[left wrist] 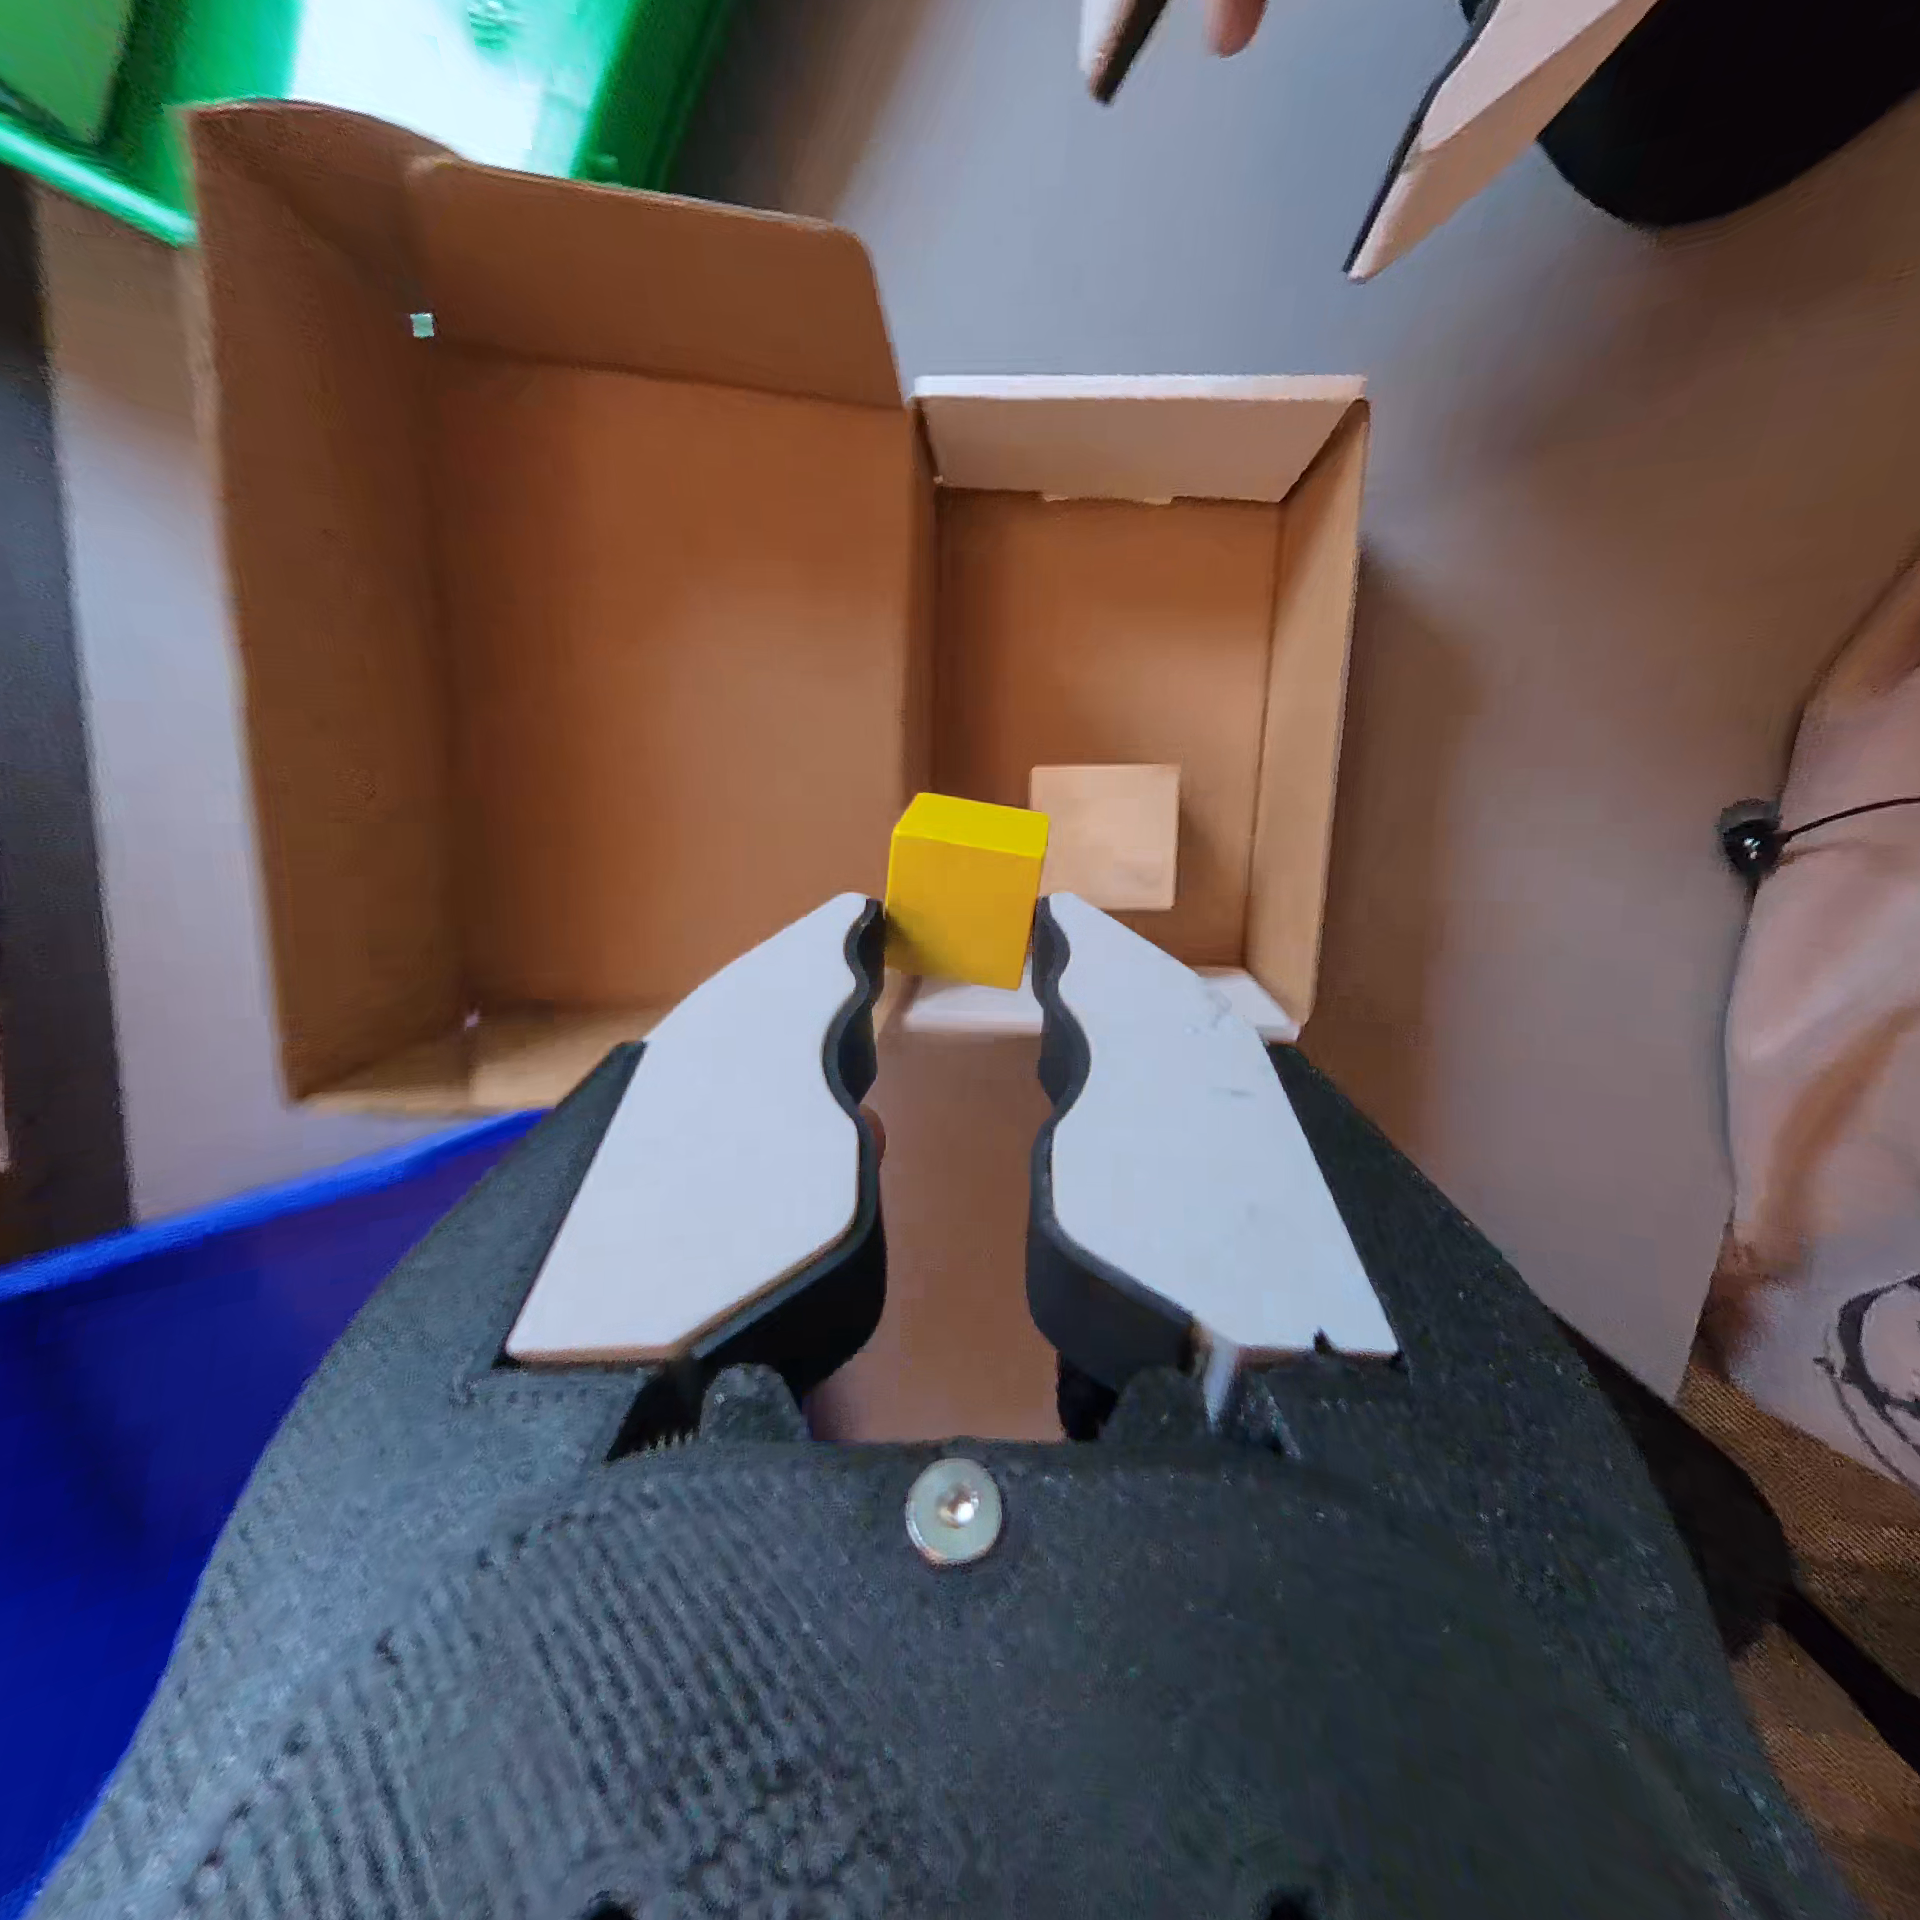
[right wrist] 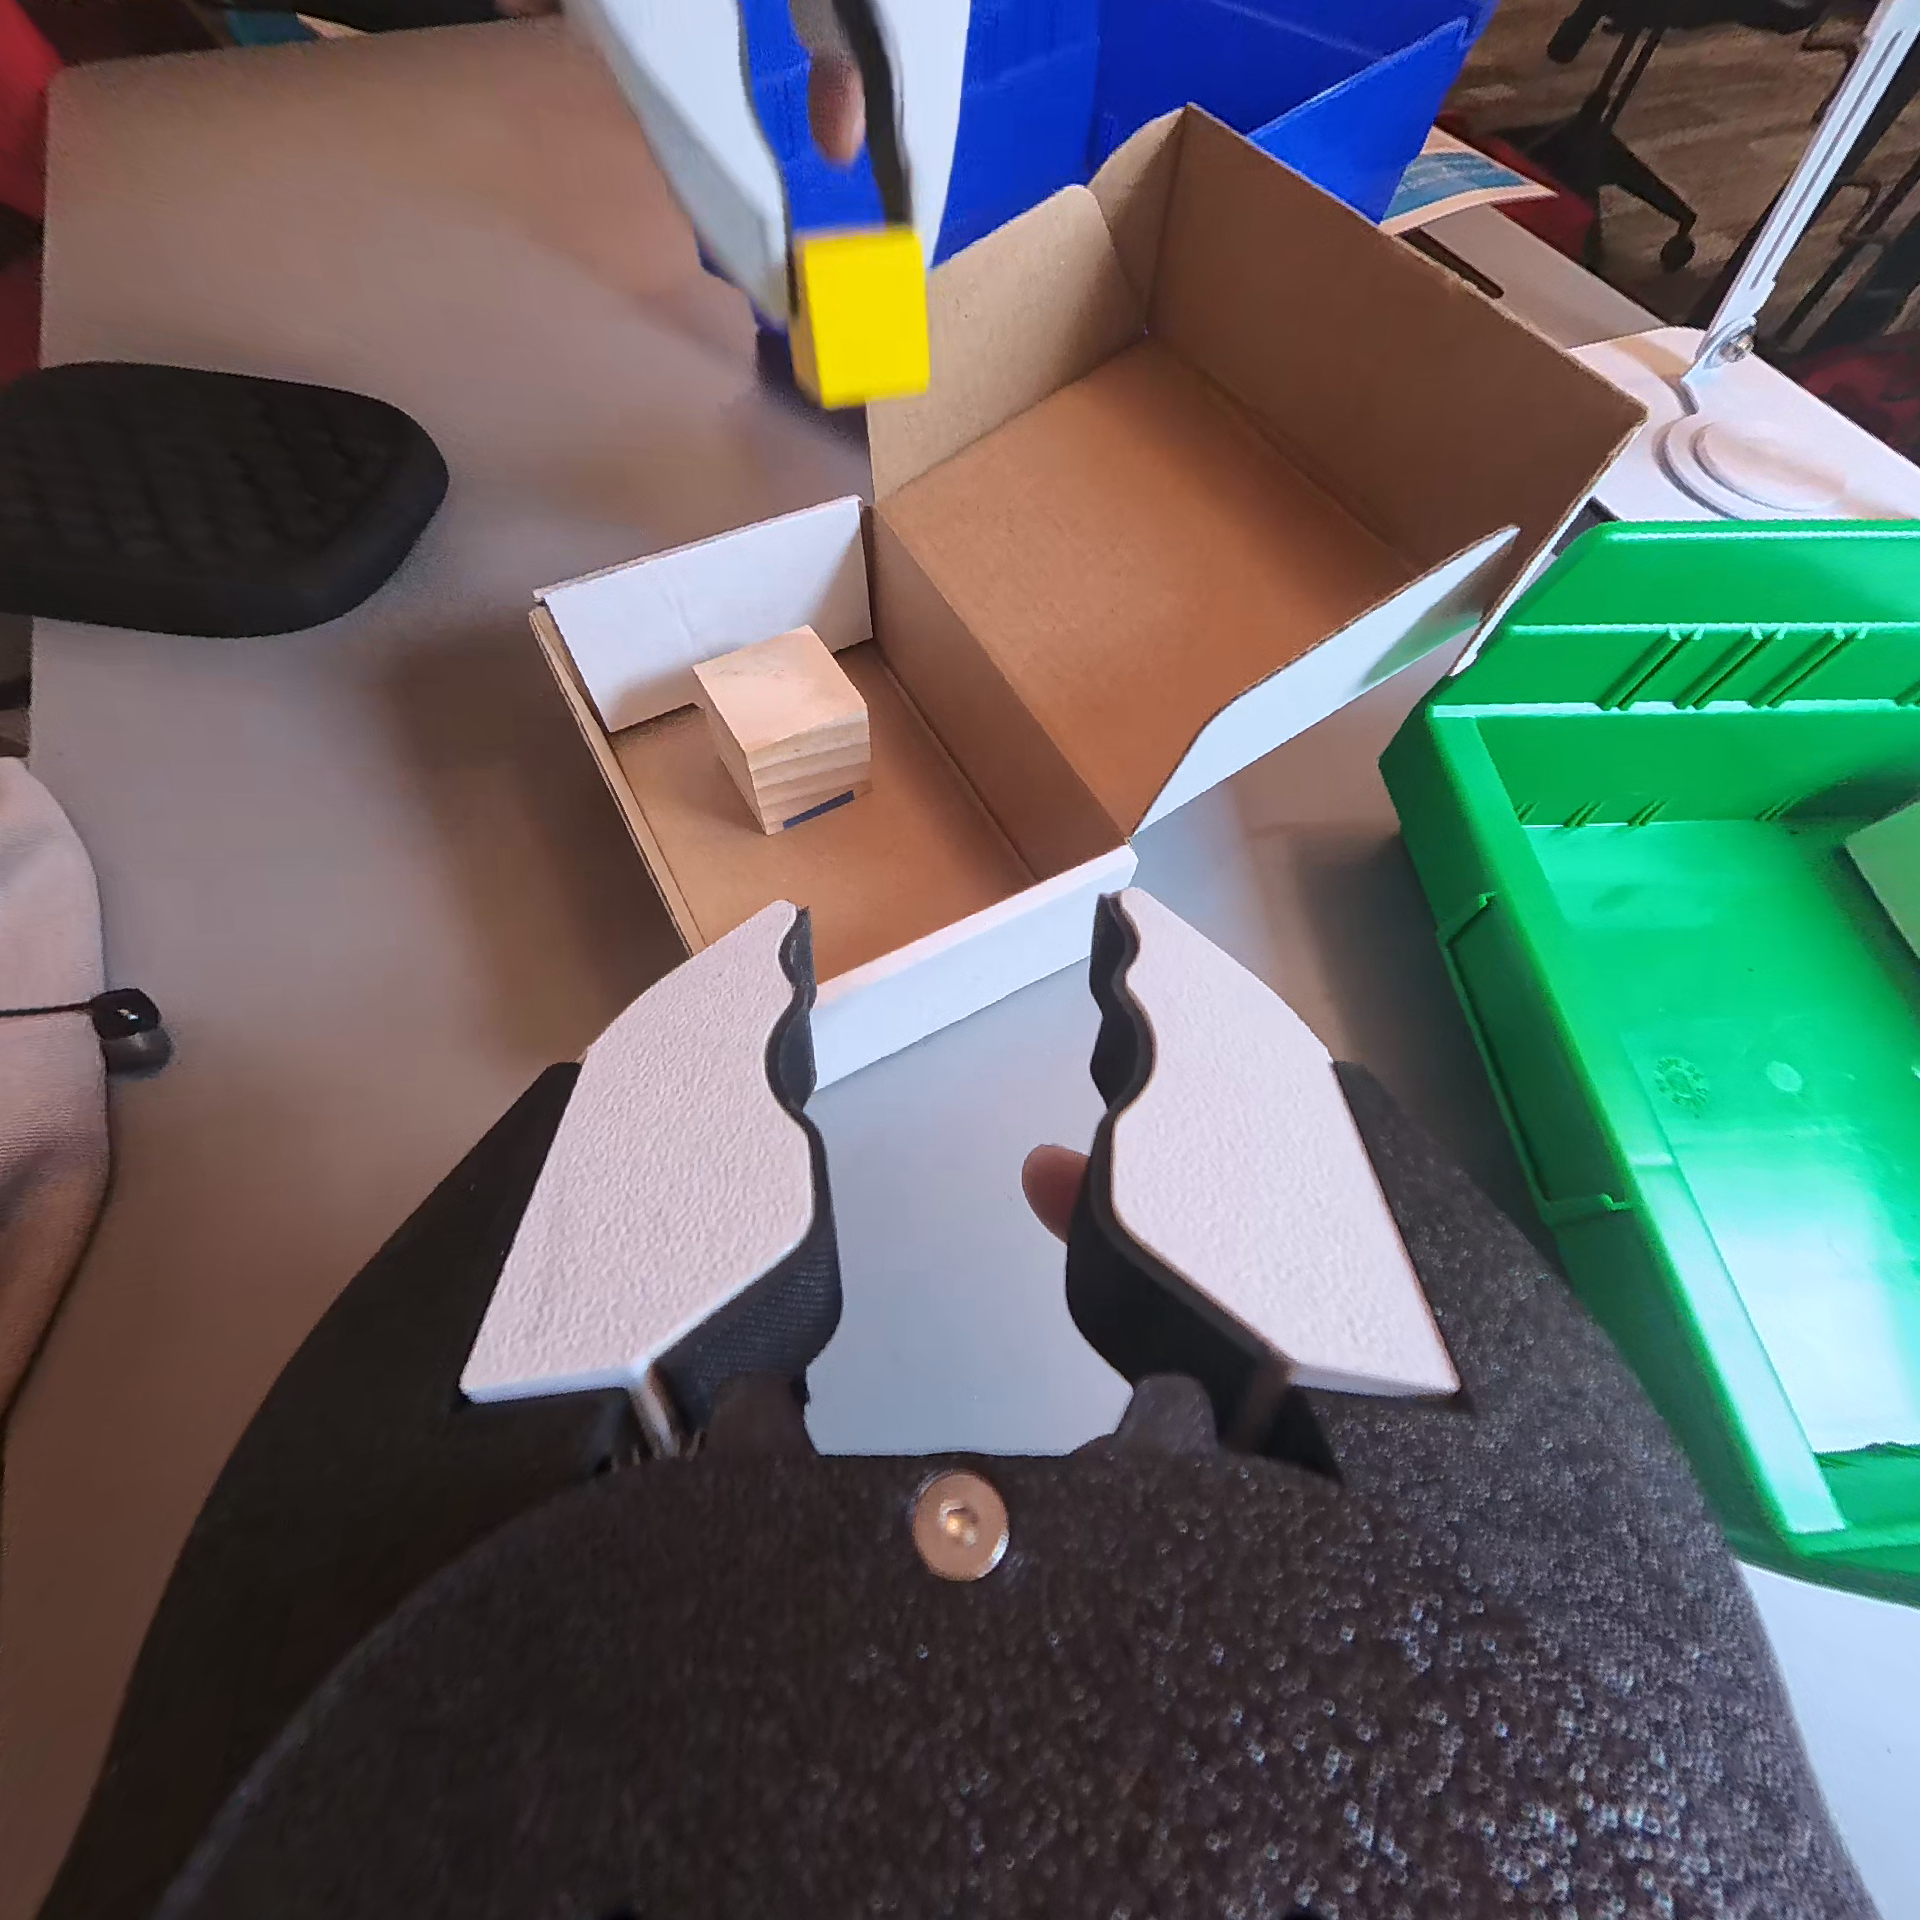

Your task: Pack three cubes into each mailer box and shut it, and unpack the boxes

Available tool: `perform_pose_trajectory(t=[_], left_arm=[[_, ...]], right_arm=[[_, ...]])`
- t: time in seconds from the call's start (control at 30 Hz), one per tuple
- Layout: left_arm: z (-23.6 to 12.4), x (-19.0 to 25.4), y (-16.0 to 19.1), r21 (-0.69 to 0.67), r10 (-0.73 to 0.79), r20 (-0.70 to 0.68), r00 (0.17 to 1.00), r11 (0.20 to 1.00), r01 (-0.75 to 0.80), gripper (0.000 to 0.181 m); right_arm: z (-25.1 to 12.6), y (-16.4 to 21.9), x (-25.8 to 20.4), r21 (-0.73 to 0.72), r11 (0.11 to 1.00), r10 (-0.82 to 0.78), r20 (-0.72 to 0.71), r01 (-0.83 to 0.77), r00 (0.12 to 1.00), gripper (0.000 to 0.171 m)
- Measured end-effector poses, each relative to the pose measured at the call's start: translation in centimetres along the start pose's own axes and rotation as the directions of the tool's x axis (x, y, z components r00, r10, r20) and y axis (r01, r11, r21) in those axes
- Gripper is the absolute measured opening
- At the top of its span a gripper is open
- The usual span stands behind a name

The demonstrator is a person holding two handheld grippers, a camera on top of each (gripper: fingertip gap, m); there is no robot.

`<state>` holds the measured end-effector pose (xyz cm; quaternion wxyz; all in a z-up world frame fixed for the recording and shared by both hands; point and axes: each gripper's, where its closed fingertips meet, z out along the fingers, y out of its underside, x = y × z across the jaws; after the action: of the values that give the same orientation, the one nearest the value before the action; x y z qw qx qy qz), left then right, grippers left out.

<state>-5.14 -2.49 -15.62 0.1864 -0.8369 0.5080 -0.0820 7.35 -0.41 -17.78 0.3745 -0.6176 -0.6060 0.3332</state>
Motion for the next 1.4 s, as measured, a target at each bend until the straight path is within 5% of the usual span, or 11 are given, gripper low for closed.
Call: perform_pose_trajectory(t=[0.33, 0.83, 0.97, 1.17, 1.4], left_arm=[[8.3, 2.9, -1.9, -0.137, 0.004, -0.015, 1.0, 0.991, -0.006, 0.027], [11.3, 3.9, -1.3, -0.192, 0.072, -0.014, 0.997, 0.979, -0.073, 0.032], [8.9, 3.7, -2.4, -0.1, 0.091, 0.014, 0.996, 0.991, -0.089, 0.039], [-0.1, -1.5, -3.2, 0.102, -0.029, 0.141, 0.99, 0.995, 0.014, 0.039], [-5.3, -11.3, 5.0, 0.104, -0.267, 0.228, 0.936, 0.963, 0.249, 0.049]], right_arm=[[-0.2, 0.3, 0.7, 0.002, 1.0, 0.019, -0.017, -0.019, 1.0, 0.049], [-1.0, 0.6, 2.3, 0.026, 0.998, 0.064, -0.052, -0.062, 0.997, 0.048], [-1.1, 0.6, 2.3, 0.027, 0.998, 0.064, -0.052, -0.063, 0.997, 0.048], [-1.1, 0.5, 2.2, 0.031, 0.998, 0.065, -0.048, -0.063, 0.997, 0.048], [-0.8, 0.6, 2.1, 0.025, 0.997, 0.07, -0.042, -0.069, 0.997, 0.048]])
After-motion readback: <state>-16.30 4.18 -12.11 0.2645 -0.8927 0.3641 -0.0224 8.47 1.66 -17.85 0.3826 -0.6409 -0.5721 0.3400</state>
